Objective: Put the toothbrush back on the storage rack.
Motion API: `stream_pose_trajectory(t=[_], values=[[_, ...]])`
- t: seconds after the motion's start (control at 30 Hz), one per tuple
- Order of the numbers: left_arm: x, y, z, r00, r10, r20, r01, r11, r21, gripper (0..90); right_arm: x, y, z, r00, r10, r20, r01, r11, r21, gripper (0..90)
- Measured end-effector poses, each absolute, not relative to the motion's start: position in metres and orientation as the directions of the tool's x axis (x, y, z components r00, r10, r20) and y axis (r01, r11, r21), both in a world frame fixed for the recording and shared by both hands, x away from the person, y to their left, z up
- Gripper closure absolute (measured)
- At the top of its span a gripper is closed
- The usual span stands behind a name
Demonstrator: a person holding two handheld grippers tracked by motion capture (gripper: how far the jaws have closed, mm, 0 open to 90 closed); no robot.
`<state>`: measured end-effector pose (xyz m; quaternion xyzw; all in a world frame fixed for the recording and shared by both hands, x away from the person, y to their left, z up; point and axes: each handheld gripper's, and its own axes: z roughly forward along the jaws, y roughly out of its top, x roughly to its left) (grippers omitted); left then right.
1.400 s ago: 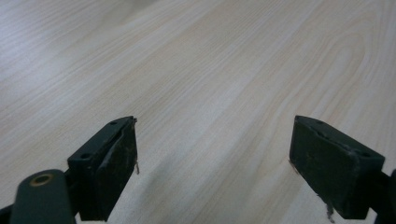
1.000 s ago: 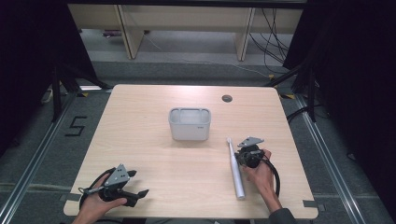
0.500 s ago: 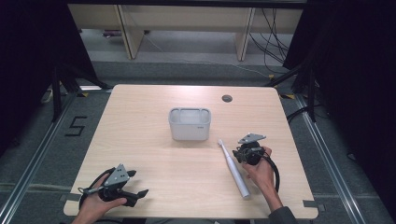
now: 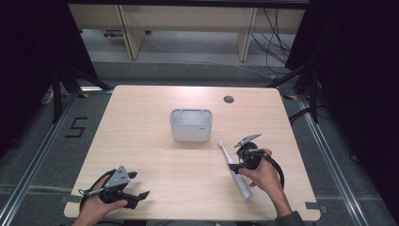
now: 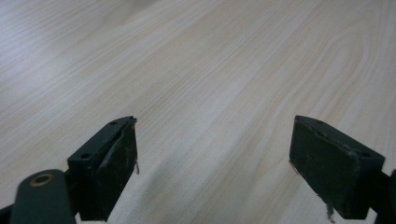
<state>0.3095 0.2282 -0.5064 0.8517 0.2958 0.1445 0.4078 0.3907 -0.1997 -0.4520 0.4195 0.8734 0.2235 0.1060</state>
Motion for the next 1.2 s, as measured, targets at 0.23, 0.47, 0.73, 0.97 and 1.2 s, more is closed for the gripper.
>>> stream_pose_trajectory(t=[0.23,0.47,0.73,0.97,1.2], values=[[0.309,0.228,-0.505,0.783,0.623,0.009,0.383,-0.492,0.782,14.9,0.39,-0.193,-0.454,-0.629,0.778,-0.013,0.695,0.57,0.438,34.9],[0.311,0.229,-0.505,0.793,0.609,0.027,0.37,-0.516,0.773,14.9,0.39,-0.193,-0.459,-0.658,0.753,-0.014,0.692,0.612,0.383,40.7],[0.31,0.228,-0.506,0.785,0.62,0.013,0.38,-0.498,0.779,14.9,0.392,-0.193,-0.467,-0.657,0.754,-0.011,0.707,0.621,0.338,46.4],[0.31,0.229,-0.506,0.789,0.614,0.016,0.376,-0.504,0.777,14.9,0.394,-0.193,-0.472,-0.675,0.738,0.005,0.7,0.638,0.32,53.4],[0.309,0.227,-0.506,0.779,0.627,-0.004,0.386,-0.474,0.791,15.0,0.398,-0.194,-0.473,-0.693,0.721,0.01,0.688,0.657,0.308,60.0]])
